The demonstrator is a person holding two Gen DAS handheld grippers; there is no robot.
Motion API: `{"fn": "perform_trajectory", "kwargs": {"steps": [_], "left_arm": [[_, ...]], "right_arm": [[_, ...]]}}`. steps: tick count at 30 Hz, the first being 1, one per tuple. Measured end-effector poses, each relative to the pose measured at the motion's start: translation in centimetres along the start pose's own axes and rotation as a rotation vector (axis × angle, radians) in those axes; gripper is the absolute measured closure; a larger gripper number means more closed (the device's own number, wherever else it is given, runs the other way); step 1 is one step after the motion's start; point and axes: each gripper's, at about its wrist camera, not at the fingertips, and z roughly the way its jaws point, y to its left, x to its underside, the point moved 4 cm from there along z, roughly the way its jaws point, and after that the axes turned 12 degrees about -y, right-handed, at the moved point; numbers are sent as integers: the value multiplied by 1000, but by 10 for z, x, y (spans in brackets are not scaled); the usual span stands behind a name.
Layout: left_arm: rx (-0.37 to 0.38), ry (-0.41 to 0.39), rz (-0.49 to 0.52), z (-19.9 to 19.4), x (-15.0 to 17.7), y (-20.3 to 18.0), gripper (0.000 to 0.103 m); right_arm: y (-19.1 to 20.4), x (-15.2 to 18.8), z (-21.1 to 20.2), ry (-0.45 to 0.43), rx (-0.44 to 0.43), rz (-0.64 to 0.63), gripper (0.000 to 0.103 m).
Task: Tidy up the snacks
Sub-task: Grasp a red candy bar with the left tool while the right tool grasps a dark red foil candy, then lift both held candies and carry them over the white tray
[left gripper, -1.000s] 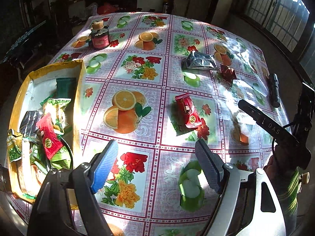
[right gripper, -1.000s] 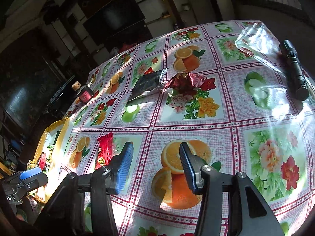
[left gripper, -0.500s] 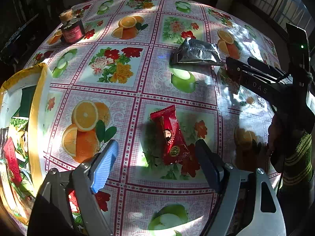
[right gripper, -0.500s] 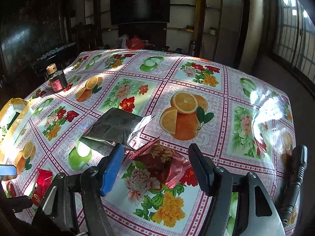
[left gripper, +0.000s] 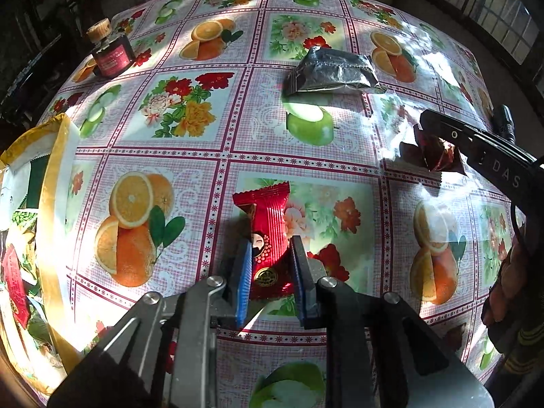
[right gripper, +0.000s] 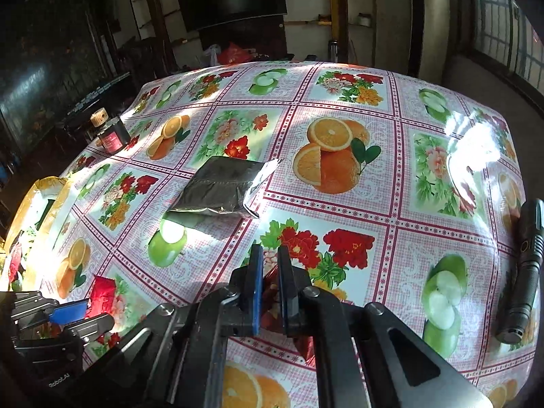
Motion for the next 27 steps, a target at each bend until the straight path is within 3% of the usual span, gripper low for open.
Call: {"fn": "perform_trajectory", "kwargs": {"steps": [8, 11, 12, 14, 15, 19, 26, 27], "left_arm": [[33, -20, -17, -35, 26, 22, 83], [40, -28, -34, -47, 33, 32, 83], [43, -32, -39, -51, 34, 35, 83], [44, -39, -53, -57, 36, 40, 83], [46, -42, -55, -60, 36, 42, 83], [52, -48, -66, -67, 36, 46, 83], [60, -41, -59, -68, 39, 42, 83], [59, -41, -57, -67, 40, 41, 83]], "right_arm": [[7, 27, -43, -29, -123, 151, 98], [1, 29, -46, -44, -65, 155, 97], [-1, 28, -47, -53, -24, 138, 93], [-10, 26, -43, -48, 52, 142, 62], [-12, 25, -43, -51, 80, 153, 40], [-8, 17, -38, -90, 133, 93, 36], [-12, 17, 10, 8, 208, 19, 35], [-13, 19, 14, 17, 202, 27, 39]]}}
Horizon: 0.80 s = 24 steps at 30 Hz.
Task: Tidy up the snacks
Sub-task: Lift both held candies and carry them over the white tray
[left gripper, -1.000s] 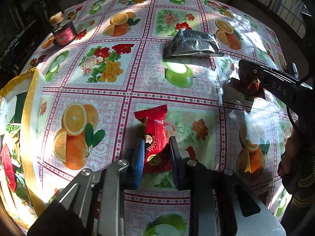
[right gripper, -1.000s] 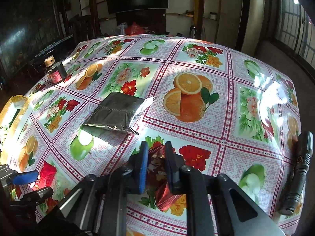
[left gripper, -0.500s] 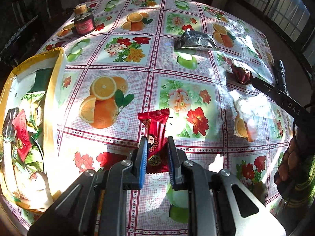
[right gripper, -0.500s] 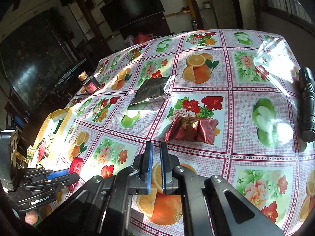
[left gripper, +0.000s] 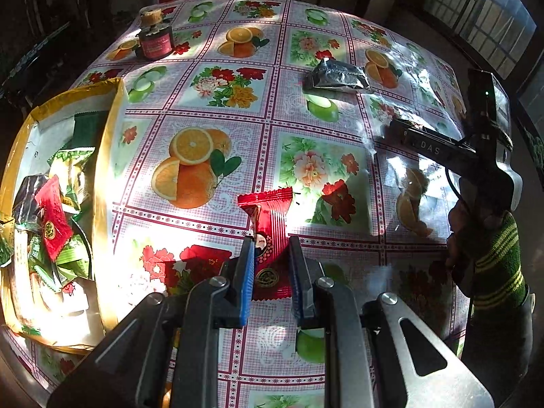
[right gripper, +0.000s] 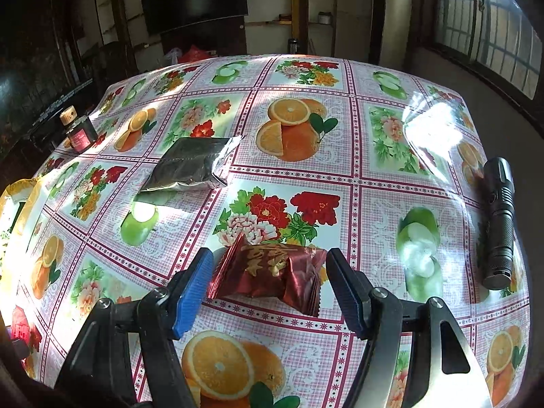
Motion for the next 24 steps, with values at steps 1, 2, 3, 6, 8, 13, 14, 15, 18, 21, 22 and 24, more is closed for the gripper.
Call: {"fn": "perform_trajectory", "kwargs": {"steps": [1, 2, 3, 6, 8, 13, 14, 15, 18, 21, 22, 24], "left_arm": [[-2, -1, 2, 0, 1, 0, 83], [-4, -2, 4, 0, 1, 0, 83], [-6, -3, 5, 0, 1, 0, 83], [-1, -5, 11, 0, 2, -2, 83], [11, -9, 11, -3, 4, -2, 83], [51, -34, -3, -23, 10, 11, 83], [58, -40, -8, -28, 12, 15, 83], [70, -43, -17, -33, 13, 19, 83], [96, -57, -44, -50, 17, 31, 83], [91, -78, -54, -65, 20, 39, 83], [93, -84, -58, -69, 21, 40, 83], [90, -94, -60, -76, 23, 42, 83]], "right_arm": [[-1, 0, -1, -4, -7, 5, 40], [-1, -1, -5, -20, -17, 10, 46], [-2, -2, -9, -24, -30, 20, 52], [1, 4, -25, -33, -59, 27, 54], [4, 10, -41, -46, -89, 42, 54], [18, 24, -98, -110, -249, 160, 54], [21, 28, -110, -121, -285, 188, 54], [25, 31, -119, -132, -330, 226, 54], [32, 42, -141, -150, -434, 316, 54], [40, 47, -153, -154, -482, 342, 54], [43, 48, -157, -156, -492, 340, 54], [49, 47, -164, -160, -521, 344, 54]]}}
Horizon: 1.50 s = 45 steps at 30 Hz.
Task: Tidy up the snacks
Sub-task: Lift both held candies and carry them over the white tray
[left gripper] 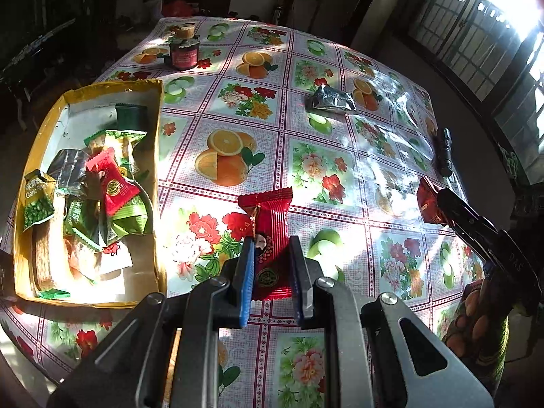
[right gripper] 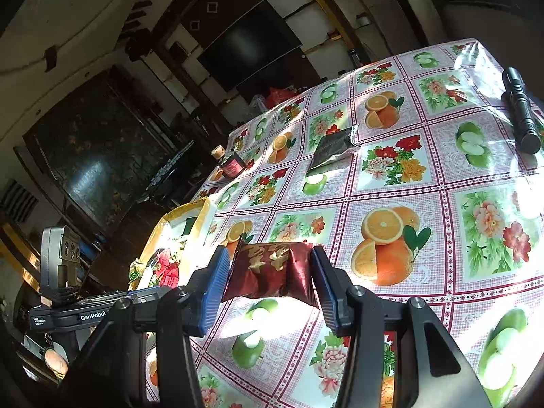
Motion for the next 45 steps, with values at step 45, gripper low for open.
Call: {"fn": "perform_trajectory", "kwargs": {"steps": [45], "left_arm": [[-249, -107, 138, -31, 13, 11, 83]], "right_arm": [[57, 46, 16, 87, -71, -50, 54]]}}
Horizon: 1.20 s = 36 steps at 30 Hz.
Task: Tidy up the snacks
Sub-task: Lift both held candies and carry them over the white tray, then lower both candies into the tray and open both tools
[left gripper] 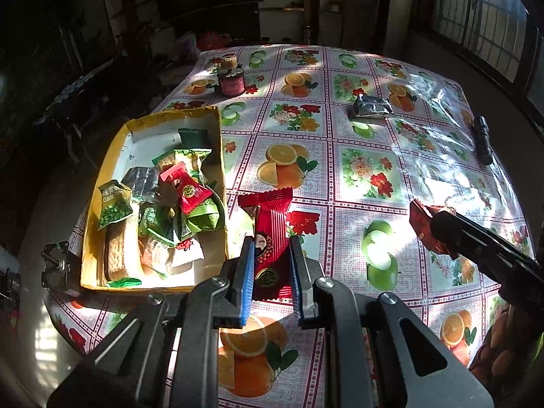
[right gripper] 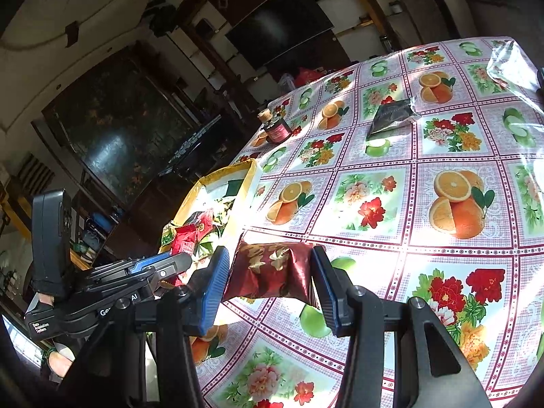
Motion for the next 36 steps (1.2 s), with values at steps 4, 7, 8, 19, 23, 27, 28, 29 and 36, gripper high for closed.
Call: {"fn": "perform_trajectory", "kwargs": {"steps": [4, 7, 8, 19, 23, 27, 28, 29, 36], "left_arm": [[-4, 3, -6, 2, 1, 5, 83], [-9, 6, -13, 4, 1, 9, 83], [-10, 7, -15, 4, 1, 10, 83], [-16, 14, -43, 9, 2, 26, 83], [-19, 13, -61, 11, 0, 35, 83], [-37, 10, -88, 13, -2, 54, 83], [-42, 11, -100, 14, -3, 61, 83], [-44, 14, -116, 15, -3, 68, 83], [-60, 41, -221, 26, -1, 116, 83]], "right_arm": [[3, 2, 5, 9, -6, -1, 54], [5, 3, 9, 16, -10, -2, 54], [6, 4, 10, 20, -11, -3, 54], [17, 10, 26, 56, -28, -15, 54], [26, 11, 37, 72, -44, -25, 54], [40, 13, 52, 96, -71, -47, 54], [44, 13, 57, 102, -78, -52, 54], [48, 13, 62, 108, -86, -56, 54], [79, 6, 105, 133, -150, -81, 54]]}}
